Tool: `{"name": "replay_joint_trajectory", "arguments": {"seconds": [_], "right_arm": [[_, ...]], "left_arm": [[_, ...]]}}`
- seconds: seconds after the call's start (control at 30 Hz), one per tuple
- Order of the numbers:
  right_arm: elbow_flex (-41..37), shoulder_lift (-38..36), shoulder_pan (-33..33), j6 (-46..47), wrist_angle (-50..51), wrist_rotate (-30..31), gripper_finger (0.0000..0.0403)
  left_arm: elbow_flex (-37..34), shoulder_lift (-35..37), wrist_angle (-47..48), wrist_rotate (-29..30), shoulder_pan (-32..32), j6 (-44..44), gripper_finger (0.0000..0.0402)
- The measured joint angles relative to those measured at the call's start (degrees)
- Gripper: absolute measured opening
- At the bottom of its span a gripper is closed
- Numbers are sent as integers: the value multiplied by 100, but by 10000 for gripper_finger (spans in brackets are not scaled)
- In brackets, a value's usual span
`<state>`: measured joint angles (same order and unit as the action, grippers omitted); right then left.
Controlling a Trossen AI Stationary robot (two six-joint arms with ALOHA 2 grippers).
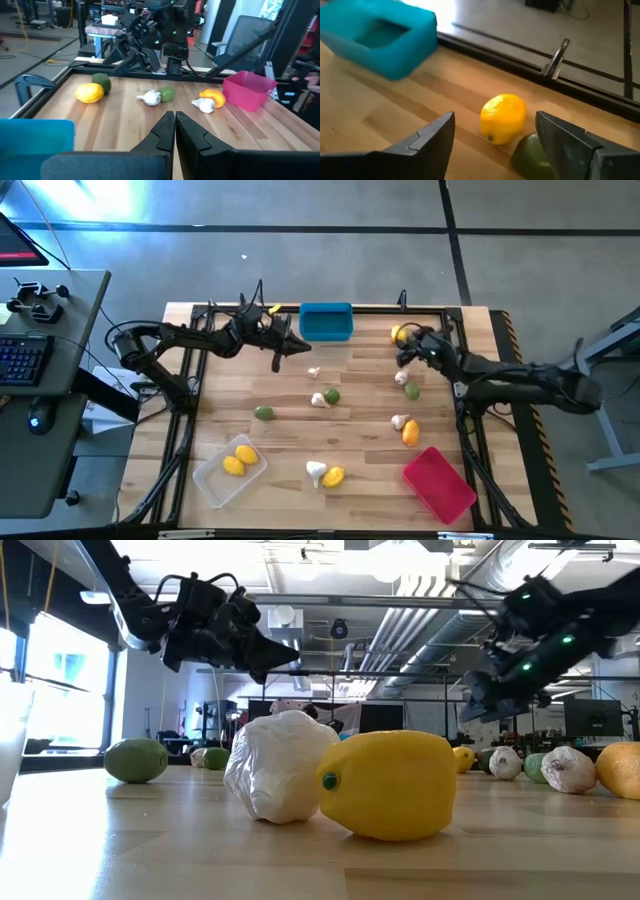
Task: Sort produce into baskets
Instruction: Put the lemon into the transparent bin
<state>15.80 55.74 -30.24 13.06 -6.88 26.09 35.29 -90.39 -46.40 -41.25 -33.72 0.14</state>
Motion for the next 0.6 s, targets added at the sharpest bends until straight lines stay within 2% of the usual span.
{"name": "replay_joint_trajectory", "arguments": {"seconds": [0.23, 0.6], "right_arm": [[699, 1359, -9, -302, 35, 166, 268], [1821, 2933, -310, 404, 1016, 286, 268]], "left_arm": [[0, 0, 80, -2, -165, -142, 0], [2, 0, 493, -10, -168, -15, 0]]}}
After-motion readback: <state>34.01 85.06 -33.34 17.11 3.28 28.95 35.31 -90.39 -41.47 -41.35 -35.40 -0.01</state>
